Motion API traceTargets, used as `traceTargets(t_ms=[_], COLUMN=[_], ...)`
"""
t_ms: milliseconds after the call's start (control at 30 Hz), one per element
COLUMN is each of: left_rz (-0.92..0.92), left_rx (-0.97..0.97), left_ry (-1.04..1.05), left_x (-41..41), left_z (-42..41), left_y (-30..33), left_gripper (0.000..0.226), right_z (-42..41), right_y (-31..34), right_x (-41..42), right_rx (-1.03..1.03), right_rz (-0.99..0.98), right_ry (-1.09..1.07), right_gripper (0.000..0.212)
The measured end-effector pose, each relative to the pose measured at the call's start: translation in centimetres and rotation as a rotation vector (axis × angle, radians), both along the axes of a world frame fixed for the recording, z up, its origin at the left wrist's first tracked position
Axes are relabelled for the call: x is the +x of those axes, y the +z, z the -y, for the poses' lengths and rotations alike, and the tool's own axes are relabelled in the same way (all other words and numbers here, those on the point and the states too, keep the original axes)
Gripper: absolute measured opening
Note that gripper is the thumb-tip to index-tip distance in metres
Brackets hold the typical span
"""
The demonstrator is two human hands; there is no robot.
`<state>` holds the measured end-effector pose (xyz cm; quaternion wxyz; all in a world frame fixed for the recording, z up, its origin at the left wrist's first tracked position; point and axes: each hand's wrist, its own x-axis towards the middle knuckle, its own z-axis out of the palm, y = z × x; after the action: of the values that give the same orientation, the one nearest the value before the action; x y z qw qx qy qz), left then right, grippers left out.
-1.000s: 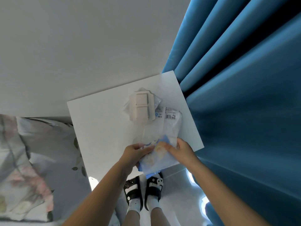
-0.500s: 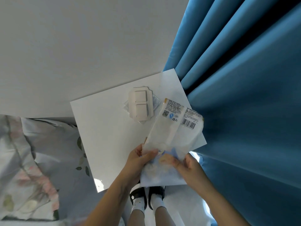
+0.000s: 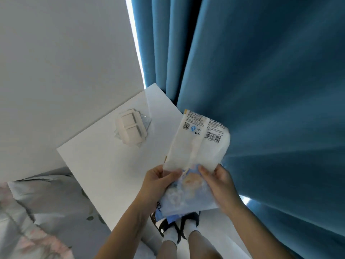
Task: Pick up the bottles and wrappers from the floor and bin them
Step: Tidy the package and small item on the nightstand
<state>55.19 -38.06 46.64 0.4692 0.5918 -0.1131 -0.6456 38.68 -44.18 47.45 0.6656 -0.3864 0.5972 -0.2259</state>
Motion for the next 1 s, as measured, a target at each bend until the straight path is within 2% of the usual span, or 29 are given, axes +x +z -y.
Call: traceTargets(t_ms=[33, 167, 200, 267, 300, 367, 467, 600, 667, 767, 800, 867, 900, 967, 1000], left_rz=[0.023, 0.11, 0.145, 0.198, 0.211, 0.24, 0.239, 0.121, 0.066, 0.112, 0.123, 0.164, 0.176, 0.187, 0.197], left_rx=[0.007, 0.092, 0.106, 0.105, 0.087, 0.055, -0.046, -0.066, -0.147, -0.132, -0.112, -0.085, -0.069, -0.048, -0.04], left_ry=[-0.049, -0.225, -0.281, -0.407, -0.513, -0.685, -0.982, -1.298, -1.412, -1.559, -1.577, -1.636, -1.67, -1.738, -1.773], left_x=[-0.9, -6.0, -7.4, -10.5, -12.7, -15.7, -24.0, -36.7, -43.6, -54.0, -57.1, -63.0, -65.8, -70.7, -72.9], left_z=[-0.2, -2.3, -2.8, -3.9, -4.2, -4.8, -5.7, -8.8, -11.6, -17.4, -19.6, -23.9, -25.8, -29.3, -30.9], left_y=[0.8, 3.5, 4.1, 5.2, 6.0, 6.9, 9.7, 13.1, 14.0, 14.4, 13.9, 13.3, 13.1, 12.5, 12.2], left_gripper=[0.014, 0.027, 0.03, 0.035, 0.04, 0.046, 0.038, 0.046, 0.037, 0.044, 0.044, 0.034, 0.028, 0.017, 0.017], right_z=[-0.8, -5.0, -6.2, -9.0, -10.6, -13.4, -19.2, -28.3, -33.4, -40.5, -42.7, -47.0, -49.0, -52.7, -54.3], right_y=[0.6, 2.9, 3.5, 5.1, 6.1, 6.9, 9.0, 11.0, 12.0, 12.7, 12.9, 12.5, 12.2, 11.2, 10.8], right_x=[-1.1, -6.5, -8.1, -11.9, -14.3, -17.4, -25.0, -34.7, -39.2, -45.8, -47.9, -52.2, -54.2, -57.7, -59.1], right_rx=[-0.011, -0.001, 0.0, 0.015, 0.01, -0.008, -0.058, -0.061, -0.061, -0.007, -0.01, -0.002, 0.012, 0.041, 0.059], right_rz=[-0.01, -0.047, -0.048, -0.081, -0.109, -0.116, -0.165, -0.22, -0.234, -0.24, -0.215, -0.217, -0.216, -0.199, -0.203], right_ry=[-0.025, -0.149, -0.182, -0.269, -0.333, -0.392, -0.558, -0.82, -0.965, -1.218, -1.28, -1.392, -1.448, -1.561, -1.593], right_gripper=[0.009, 0.008, 0.014, 0.043, 0.048, 0.026, 0.029, 0.025, 0.022, 0.007, 0.011, 0.031, 0.032, 0.012, 0.01])
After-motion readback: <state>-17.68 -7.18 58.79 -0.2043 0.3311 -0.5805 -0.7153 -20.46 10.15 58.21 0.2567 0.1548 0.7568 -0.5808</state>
